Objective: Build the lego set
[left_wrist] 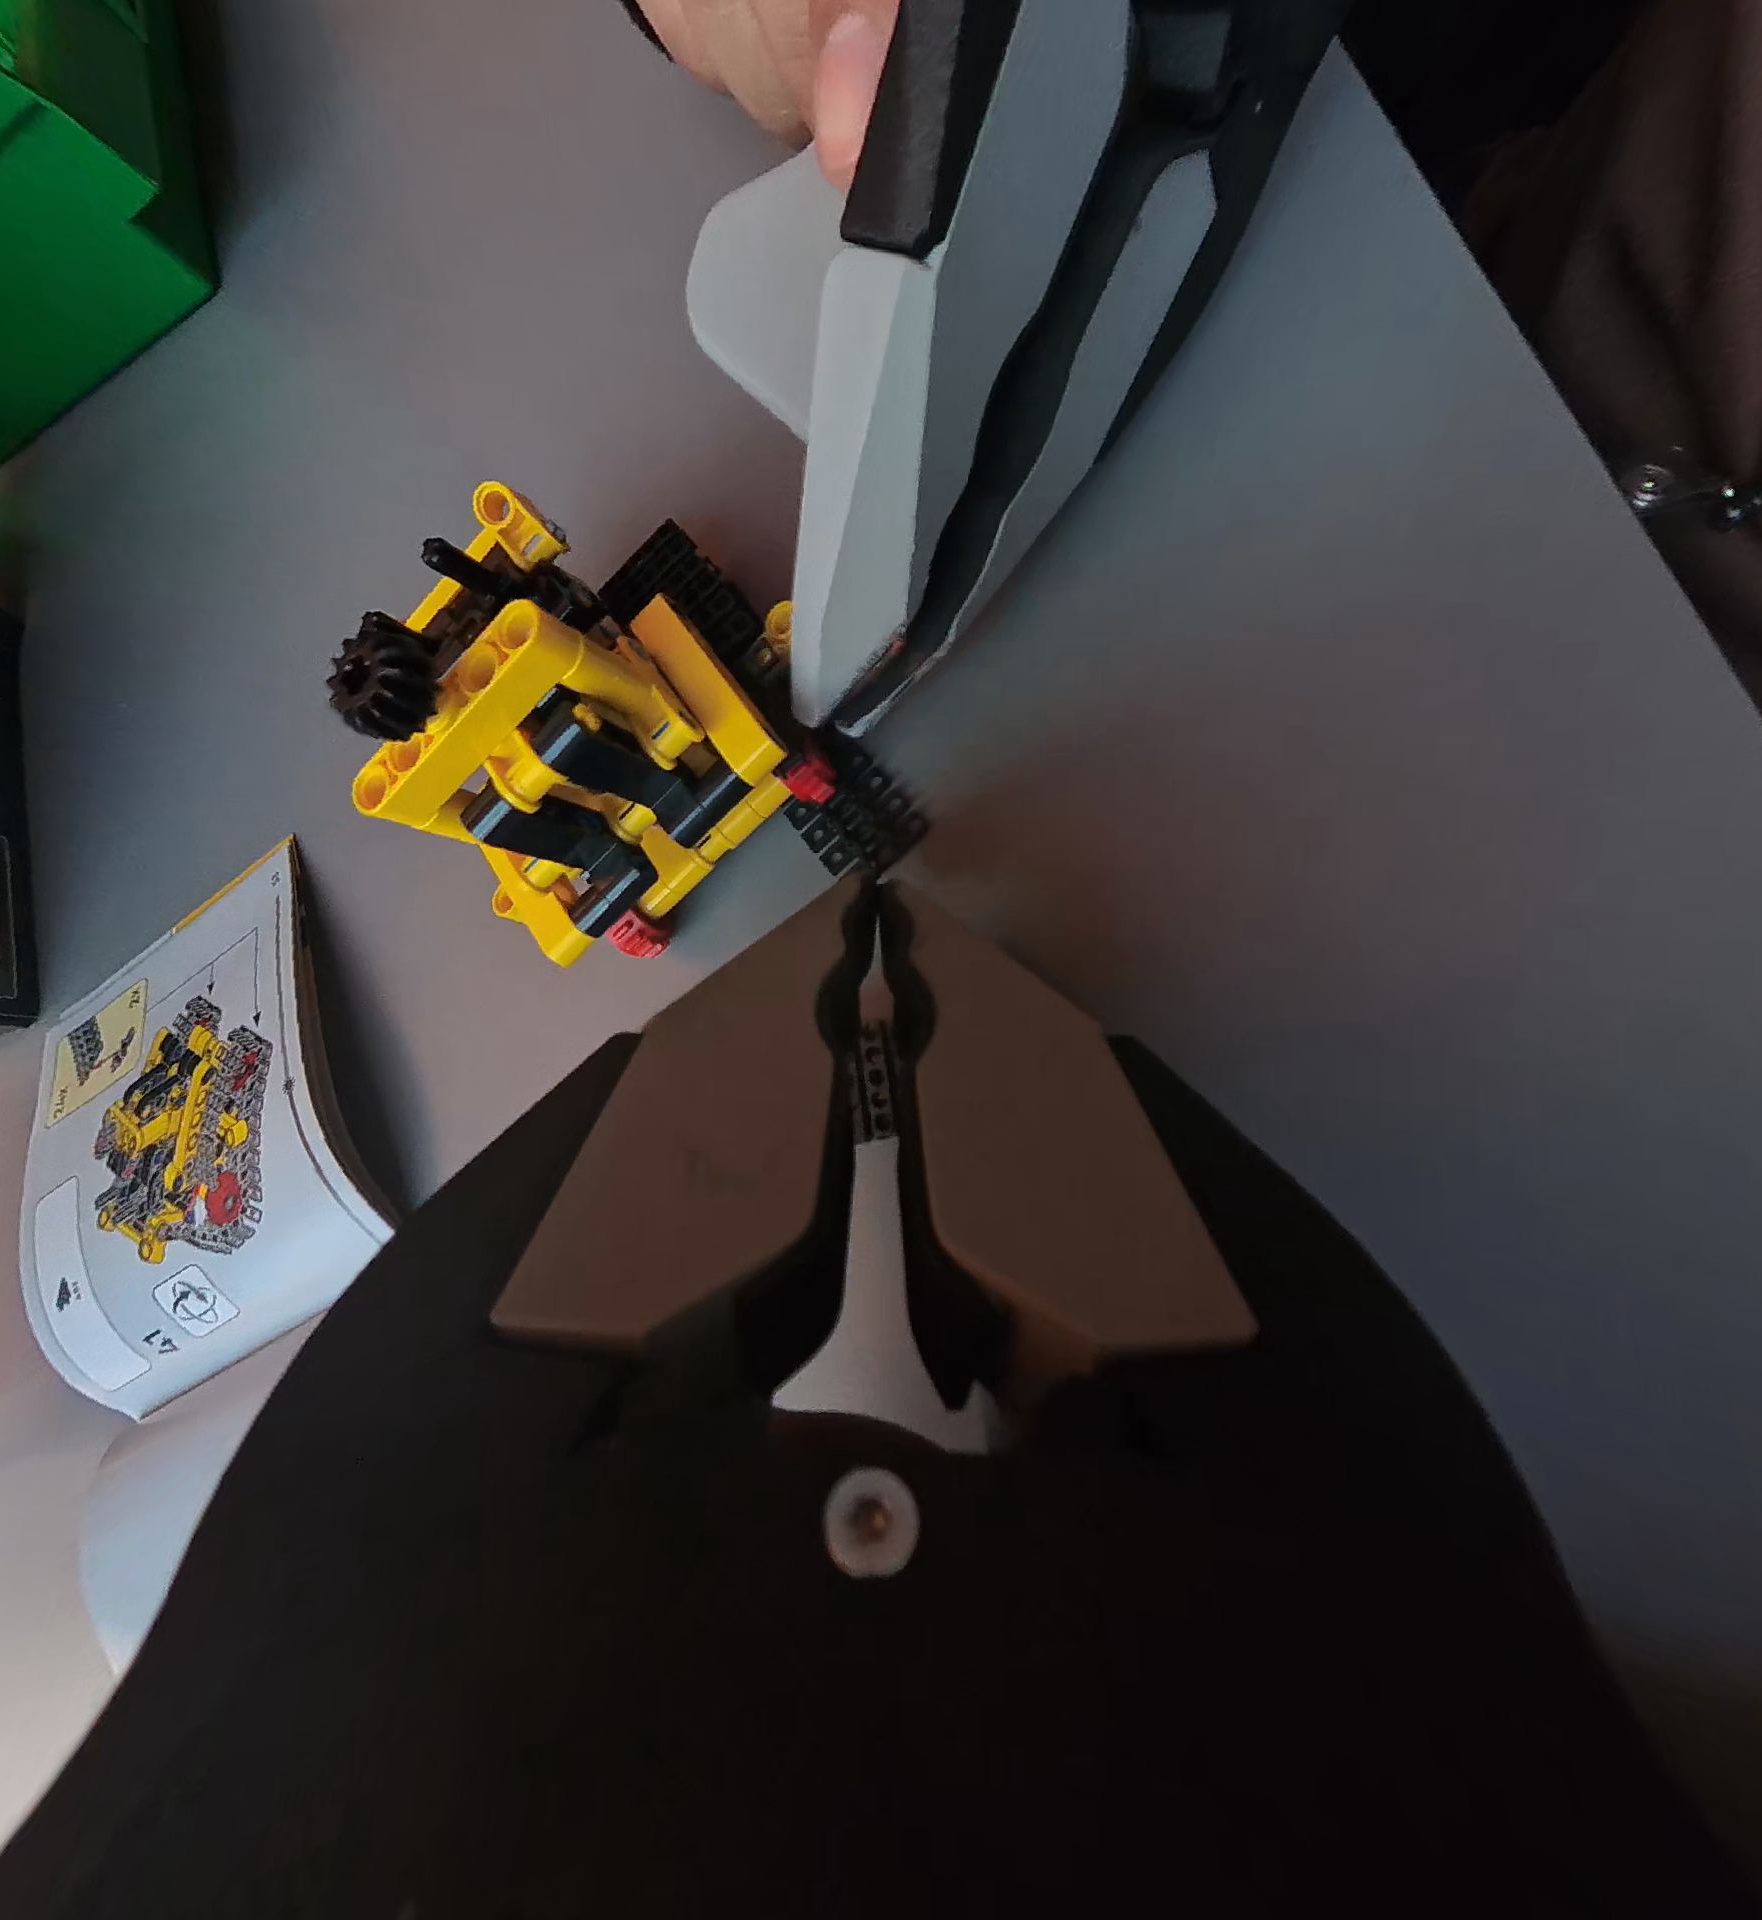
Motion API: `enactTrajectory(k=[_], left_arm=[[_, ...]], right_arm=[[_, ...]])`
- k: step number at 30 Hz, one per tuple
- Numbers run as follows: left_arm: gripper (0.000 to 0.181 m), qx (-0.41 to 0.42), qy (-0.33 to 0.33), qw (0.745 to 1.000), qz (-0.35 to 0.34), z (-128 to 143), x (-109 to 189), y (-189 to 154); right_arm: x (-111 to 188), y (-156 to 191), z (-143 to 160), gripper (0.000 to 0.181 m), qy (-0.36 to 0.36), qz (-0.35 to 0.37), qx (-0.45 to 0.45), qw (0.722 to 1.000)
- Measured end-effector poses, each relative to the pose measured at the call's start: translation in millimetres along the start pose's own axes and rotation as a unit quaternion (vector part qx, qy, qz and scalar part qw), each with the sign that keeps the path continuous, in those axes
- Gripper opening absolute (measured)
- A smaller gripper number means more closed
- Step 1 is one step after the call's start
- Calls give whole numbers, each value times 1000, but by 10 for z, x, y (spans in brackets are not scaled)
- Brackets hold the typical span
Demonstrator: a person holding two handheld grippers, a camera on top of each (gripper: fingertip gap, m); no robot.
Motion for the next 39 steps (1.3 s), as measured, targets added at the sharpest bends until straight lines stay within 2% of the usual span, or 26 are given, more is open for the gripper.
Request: enactTrajectory(k=[5, 10, 12, 17, 21, 26, 32, 37, 39], left_arm=[[0, 22, -37, 999, -21, -56, 125, 44], [2, 55, -90, 993, -52, -146, 289, 151], [14, 67, -90, 991, -66, -137, 313, 203], [37, 102, -97, 986, -95, -131, 296, 331], [51, 129, -102, 982, -98, -135, 244, 389], [52, 145, -111, 979, -90, -128, 204, 412], [54, 149, -90, 982, -75, -69, 213, 337], [31, 129, -52, 988, -60, -38, 235, 131], [29, 105, -35, 992, -52, -16, 193, 37]], right_arm=[[64, -29, -30, 4, -12, 0, -22, 1000], [267, -222, -30, 4, -46, 10, -119, 992], [351, -327, 41, 4, -59, 7, -177, 982], [419, -441, 356, 15, -36, -12, -288, 957], [406, -376, 418, 20, -25, -36, -325, 945], [351, -314, 493, 24, -4, -48, -333, 942], [353, -310, 494, 26, -3, -50, -335, 941], [353, -247, 360, 22, -11, -62, -315, 947], [347, -212, 266, 22, -19, -82, -324, 942]])
Point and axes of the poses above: each gripper's, where its closed fingertips meet, x back along the fingers, z out of its underside, y = z × x across the jaws, the point moved 2 cm from there along x, back along the fingers, and after that the axes turned 13 degrees about -x, right-handed, at the moved point
